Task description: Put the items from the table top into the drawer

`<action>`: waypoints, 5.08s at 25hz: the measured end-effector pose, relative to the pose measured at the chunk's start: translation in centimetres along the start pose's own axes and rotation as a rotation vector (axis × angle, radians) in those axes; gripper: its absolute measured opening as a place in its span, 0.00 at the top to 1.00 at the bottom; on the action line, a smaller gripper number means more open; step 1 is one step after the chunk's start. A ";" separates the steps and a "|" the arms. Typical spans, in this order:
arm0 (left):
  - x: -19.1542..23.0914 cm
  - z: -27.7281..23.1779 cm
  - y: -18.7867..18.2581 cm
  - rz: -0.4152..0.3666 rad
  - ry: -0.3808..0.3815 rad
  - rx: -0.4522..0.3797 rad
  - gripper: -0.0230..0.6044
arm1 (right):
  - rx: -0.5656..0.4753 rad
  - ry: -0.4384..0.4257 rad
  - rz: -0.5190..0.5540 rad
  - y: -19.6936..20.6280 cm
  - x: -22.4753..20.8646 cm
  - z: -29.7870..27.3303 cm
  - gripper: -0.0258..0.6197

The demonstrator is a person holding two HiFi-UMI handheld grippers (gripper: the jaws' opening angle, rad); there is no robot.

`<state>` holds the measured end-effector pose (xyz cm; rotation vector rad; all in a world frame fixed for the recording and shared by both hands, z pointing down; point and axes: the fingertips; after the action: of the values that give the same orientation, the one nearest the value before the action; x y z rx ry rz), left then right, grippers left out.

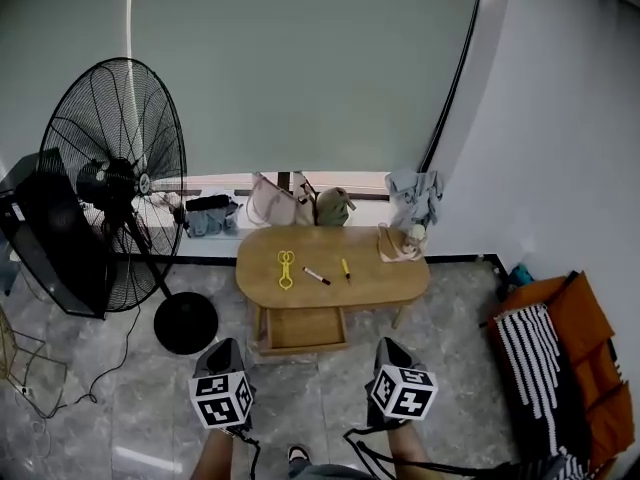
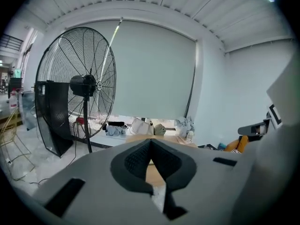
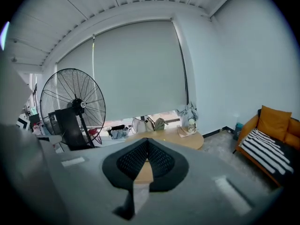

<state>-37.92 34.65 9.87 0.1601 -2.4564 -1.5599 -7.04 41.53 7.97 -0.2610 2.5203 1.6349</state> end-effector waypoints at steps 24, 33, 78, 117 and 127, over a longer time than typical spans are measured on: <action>-4.6 -16.0 -3.4 -0.107 0.053 0.072 0.97 | 0.060 0.051 -0.056 -2.3 -7.0 -12.7 0.95; -5.2 -27.3 -9.6 -0.131 0.095 0.064 0.97 | 0.033 0.073 -0.013 -9.5 -7.5 -21.3 0.95; -4.3 -53.6 4.8 -0.037 -0.040 0.412 0.97 | 0.368 0.024 -0.061 0.7 -17.6 -53.0 0.95; -5.5 -66.5 21.5 0.017 0.032 0.573 0.74 | 0.576 0.030 -0.080 16.4 -23.2 -58.9 0.95; -4.3 -69.5 22.5 -0.127 -0.001 0.627 0.63 | 0.591 0.053 -0.110 17.0 -24.5 -59.2 0.95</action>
<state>-15.84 -15.81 58.03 0.4205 -2.8970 -0.7692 12.56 -3.86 52.04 -0.3670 2.8227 0.7961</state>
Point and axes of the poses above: the fingertips, and each gripper's own axes: z backward along the fingers, x to its left, y out of its underside, and after that the axes turned 5 degrees about -y, right-handed
